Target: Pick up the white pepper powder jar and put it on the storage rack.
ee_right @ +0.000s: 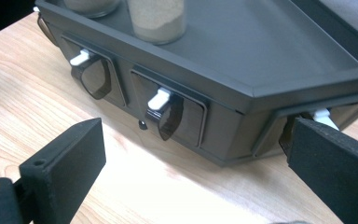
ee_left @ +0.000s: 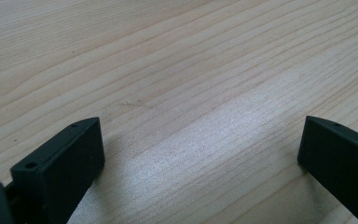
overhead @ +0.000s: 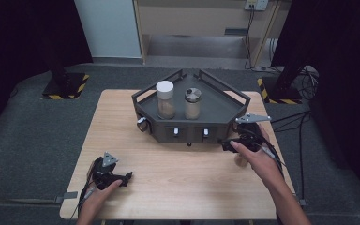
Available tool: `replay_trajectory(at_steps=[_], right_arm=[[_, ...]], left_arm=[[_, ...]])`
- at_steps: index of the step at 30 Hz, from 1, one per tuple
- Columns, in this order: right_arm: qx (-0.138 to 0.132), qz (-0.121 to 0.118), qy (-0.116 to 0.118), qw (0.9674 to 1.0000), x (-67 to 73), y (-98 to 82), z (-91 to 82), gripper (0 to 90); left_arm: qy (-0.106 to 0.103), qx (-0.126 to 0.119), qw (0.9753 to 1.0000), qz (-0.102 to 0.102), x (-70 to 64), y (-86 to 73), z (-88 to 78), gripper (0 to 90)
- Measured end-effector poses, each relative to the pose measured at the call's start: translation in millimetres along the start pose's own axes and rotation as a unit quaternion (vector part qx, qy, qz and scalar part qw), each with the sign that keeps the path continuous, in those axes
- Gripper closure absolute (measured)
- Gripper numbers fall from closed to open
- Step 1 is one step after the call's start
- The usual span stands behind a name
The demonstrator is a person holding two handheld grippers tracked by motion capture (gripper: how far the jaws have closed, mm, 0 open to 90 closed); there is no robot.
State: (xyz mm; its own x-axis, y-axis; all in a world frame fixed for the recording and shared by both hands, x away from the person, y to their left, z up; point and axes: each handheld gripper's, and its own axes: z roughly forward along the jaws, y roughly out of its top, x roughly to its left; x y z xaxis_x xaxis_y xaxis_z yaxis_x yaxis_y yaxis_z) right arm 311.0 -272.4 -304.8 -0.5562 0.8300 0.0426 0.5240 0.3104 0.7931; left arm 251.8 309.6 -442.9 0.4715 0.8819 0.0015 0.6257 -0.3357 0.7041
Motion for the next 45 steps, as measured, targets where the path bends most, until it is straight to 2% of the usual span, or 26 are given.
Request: replay_trajectory(at_steps=[19,30,37,45], right_arm=[[0.005,0.009,-0.011,0.9999,-16.4,-19.2,-12.8,4.1],[-0.001,0.018,-0.019,0.9996,-21.7,-31.9,-19.7,3.9],[0.005,0.014,-0.025,0.9996,-22.9,-36.2,-21.5,3.8],[0.009,0.02,-0.031,0.9993,-25.1,-43.5,-24.2,3.8]], left_arm=[[0.0,0.0,1.0,0.0,-0.2,-0.1,0.0,0.0],[0.0,0.0,1.0,0.0,-0.2,-0.1,0.0,0.0],[0.0,0.0,1.0,0.0,-0.3,-0.1,0.0,0.0],[0.0,0.0,1.0,0.0,-0.2,-0.1,0.0,0.0]])
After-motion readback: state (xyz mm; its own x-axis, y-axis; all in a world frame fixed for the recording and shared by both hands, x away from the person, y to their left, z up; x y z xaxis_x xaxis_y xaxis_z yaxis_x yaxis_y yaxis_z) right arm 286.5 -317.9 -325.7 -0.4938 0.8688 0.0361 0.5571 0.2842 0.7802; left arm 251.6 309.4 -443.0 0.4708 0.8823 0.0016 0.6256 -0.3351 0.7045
